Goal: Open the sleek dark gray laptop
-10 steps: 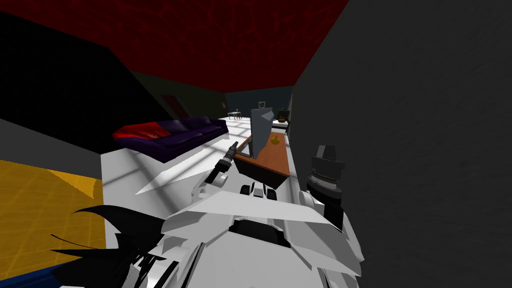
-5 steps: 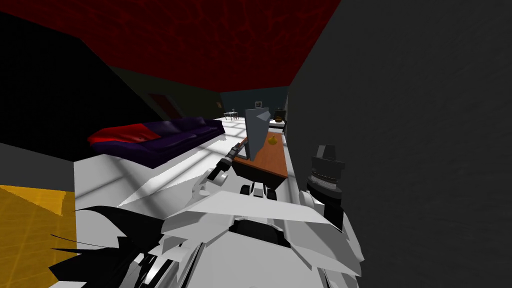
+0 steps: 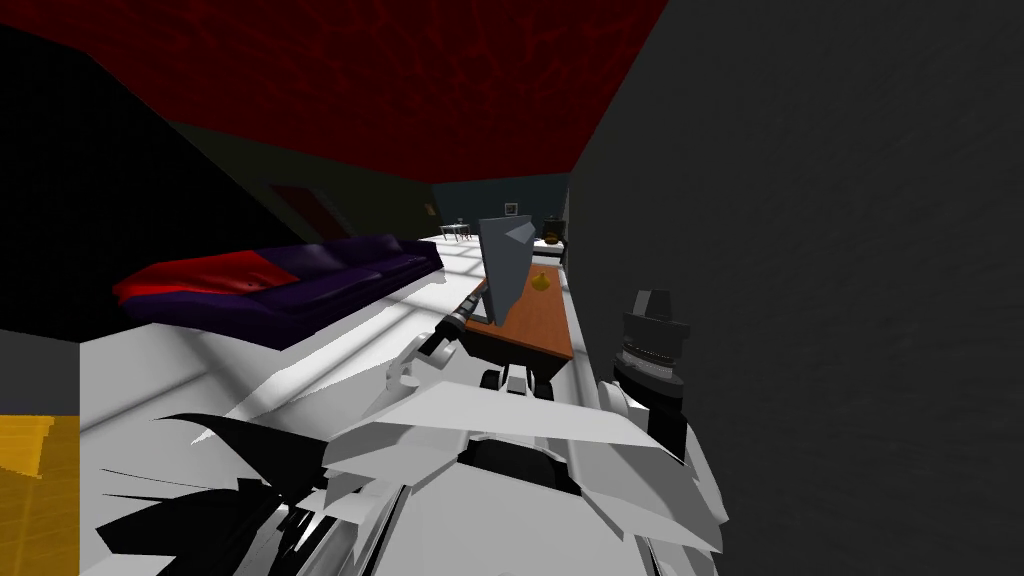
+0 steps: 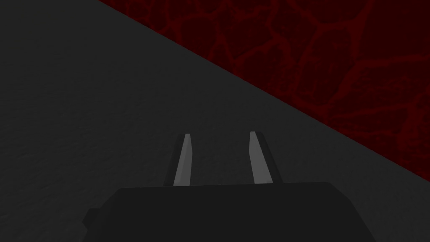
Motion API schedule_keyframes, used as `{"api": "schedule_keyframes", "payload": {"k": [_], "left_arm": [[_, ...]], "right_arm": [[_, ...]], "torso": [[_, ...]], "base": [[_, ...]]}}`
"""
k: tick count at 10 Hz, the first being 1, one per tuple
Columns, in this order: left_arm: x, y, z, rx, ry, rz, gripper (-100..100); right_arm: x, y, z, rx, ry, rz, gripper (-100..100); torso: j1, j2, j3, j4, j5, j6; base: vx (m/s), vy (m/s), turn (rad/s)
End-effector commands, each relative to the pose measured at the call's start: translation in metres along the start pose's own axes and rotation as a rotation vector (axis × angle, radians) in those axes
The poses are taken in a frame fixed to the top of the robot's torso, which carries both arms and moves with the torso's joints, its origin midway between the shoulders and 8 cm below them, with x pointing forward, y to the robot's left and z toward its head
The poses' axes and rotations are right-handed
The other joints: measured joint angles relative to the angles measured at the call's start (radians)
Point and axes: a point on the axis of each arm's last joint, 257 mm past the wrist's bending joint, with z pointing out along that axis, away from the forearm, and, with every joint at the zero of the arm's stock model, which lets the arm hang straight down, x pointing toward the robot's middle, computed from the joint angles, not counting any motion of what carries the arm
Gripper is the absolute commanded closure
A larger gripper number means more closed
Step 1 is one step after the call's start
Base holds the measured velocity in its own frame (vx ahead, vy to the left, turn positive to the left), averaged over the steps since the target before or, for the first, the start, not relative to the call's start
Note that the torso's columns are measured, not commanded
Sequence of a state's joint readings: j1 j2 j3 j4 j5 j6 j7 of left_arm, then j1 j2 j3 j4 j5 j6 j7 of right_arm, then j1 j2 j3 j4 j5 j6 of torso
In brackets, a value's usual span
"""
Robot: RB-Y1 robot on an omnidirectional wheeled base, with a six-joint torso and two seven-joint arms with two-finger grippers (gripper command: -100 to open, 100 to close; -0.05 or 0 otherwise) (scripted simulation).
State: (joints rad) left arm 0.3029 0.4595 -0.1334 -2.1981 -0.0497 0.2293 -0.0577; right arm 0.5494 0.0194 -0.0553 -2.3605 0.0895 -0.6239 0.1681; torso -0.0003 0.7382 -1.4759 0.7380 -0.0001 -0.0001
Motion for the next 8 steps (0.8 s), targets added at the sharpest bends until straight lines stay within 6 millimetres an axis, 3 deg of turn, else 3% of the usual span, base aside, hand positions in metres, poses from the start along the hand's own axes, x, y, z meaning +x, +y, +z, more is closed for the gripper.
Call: {"api": "schedule_keyframes", "payload": {"k": [1,5,6,8], "left_arm": [[0.002,0.0092,0.0026,-0.038,0.018,0.023,-100],[-0.0002,0.0027,0.0017,-0.03,0.012,0.019,-100],[-0.0003,0.0027,0.0016,-0.031,0.012,0.019,100],[0.0067,0.0056,0.0046,-0.027,0.011,-0.098,100]], "right_arm": [[0.0,0.0,0.0,0.0,0.0,0.0,0],[0.0,0.0,0.0,0.0,0.0,0.0,0],[0.0,0.0,0.0,0.0,0.0,0.0,0],[0.0,0.0,0.0,0.0,0.0,0.0,0]], "torso": [[0.0,0.001,0.0,0.0,0.0,0.0],[0.001,0.0,0.0,0.0,0.0,0.0],[0.0,0.0,0.0,0.0,0.0,0.0],[0.006,-0.003,-0.001,-0.003,0.003,-0.001]], "base": [[0.015,0.016,-0.054],[0.01,0.015,-0.041],[0.0,0.0,0.0],[0.007,0.106,-0.006]]}}
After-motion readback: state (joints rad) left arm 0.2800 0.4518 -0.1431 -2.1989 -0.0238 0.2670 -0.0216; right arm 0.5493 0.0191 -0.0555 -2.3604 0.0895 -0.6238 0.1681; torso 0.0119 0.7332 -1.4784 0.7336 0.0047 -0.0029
